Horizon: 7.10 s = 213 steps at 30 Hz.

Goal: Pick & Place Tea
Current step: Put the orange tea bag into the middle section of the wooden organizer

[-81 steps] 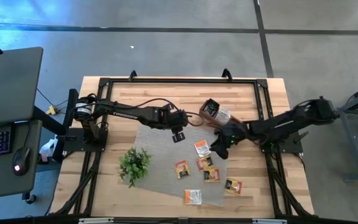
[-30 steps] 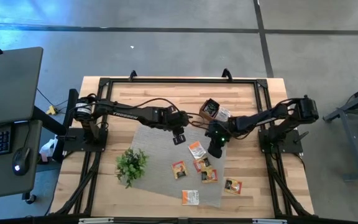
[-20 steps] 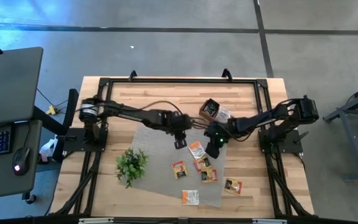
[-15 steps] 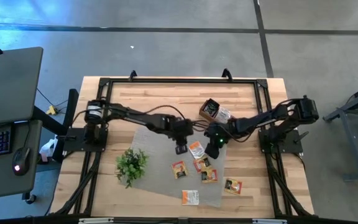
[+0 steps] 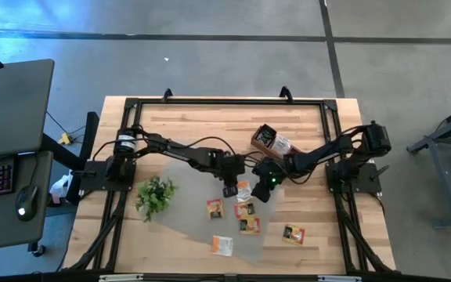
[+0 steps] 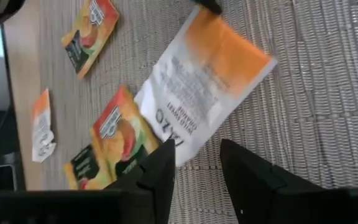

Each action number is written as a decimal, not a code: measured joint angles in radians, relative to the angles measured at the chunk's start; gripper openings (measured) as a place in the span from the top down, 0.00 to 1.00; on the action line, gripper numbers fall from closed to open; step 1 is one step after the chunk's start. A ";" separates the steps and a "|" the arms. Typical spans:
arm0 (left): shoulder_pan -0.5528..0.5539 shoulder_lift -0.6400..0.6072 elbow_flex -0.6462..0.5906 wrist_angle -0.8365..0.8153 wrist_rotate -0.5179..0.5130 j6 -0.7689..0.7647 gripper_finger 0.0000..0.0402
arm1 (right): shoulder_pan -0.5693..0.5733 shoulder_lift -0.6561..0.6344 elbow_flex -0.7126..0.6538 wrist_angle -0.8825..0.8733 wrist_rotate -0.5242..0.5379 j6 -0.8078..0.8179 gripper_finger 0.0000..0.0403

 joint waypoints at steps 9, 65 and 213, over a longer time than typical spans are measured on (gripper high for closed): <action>0.000 0.001 0.000 0.010 -0.021 -0.091 0.67 | -0.009 -0.002 0.003 -0.089 0.028 -0.074 0.80; -0.002 -0.020 0.063 -0.351 -0.194 -0.382 0.67 | -0.133 -0.023 0.005 -0.117 0.044 0.004 0.82; -0.098 -0.028 0.064 -0.209 -0.181 -0.821 0.67 | -0.171 0.124 0.005 0.163 0.199 -0.912 0.94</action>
